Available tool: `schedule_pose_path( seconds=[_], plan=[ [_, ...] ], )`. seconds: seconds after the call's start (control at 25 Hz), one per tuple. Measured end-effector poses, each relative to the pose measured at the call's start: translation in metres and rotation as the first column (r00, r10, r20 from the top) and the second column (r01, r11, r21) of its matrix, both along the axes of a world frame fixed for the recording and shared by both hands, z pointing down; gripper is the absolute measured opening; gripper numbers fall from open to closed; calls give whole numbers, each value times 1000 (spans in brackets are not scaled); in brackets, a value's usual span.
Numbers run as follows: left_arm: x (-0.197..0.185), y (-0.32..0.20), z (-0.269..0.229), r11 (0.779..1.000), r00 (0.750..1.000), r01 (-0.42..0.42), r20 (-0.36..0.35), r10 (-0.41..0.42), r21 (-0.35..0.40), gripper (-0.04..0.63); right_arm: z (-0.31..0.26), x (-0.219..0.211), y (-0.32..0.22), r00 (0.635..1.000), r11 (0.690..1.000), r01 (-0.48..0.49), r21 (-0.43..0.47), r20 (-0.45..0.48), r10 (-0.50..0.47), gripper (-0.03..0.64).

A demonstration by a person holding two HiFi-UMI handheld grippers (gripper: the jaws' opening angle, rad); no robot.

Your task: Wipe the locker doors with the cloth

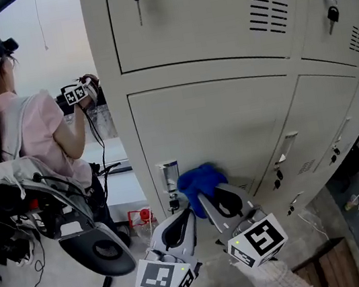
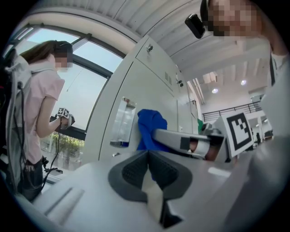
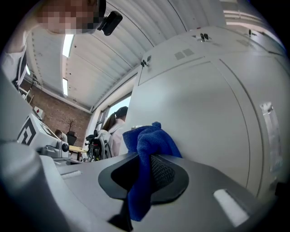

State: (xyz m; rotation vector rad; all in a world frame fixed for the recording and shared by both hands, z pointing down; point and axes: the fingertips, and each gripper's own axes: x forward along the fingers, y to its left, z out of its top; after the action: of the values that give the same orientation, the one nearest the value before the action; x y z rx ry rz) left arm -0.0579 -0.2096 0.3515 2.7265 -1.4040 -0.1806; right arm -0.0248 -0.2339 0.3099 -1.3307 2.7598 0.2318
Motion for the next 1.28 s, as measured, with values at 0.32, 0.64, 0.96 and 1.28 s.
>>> schedule_pose_path(
  seconds=[0.32,0.64,0.96,1.28],
  plan=[
    [17,-9,-86,981,999,-38,-5,40,191,0,-119,28,5,998,963,-56,262,33,49,57],
    [21,-15,-117,962,999,-48,2,50,268,0,-182,40,-2,997,925,-81,372,27,76,57],
    [18,-23,-123,957,999,-41,8,41,286,0,-180,37,-5,996,919,-83,385,46,71,57],
    [15,-24,-106,970,1000,-31,9,30,243,0,-150,36,-7,996,939,-84,332,43,74,57]
  ],
)
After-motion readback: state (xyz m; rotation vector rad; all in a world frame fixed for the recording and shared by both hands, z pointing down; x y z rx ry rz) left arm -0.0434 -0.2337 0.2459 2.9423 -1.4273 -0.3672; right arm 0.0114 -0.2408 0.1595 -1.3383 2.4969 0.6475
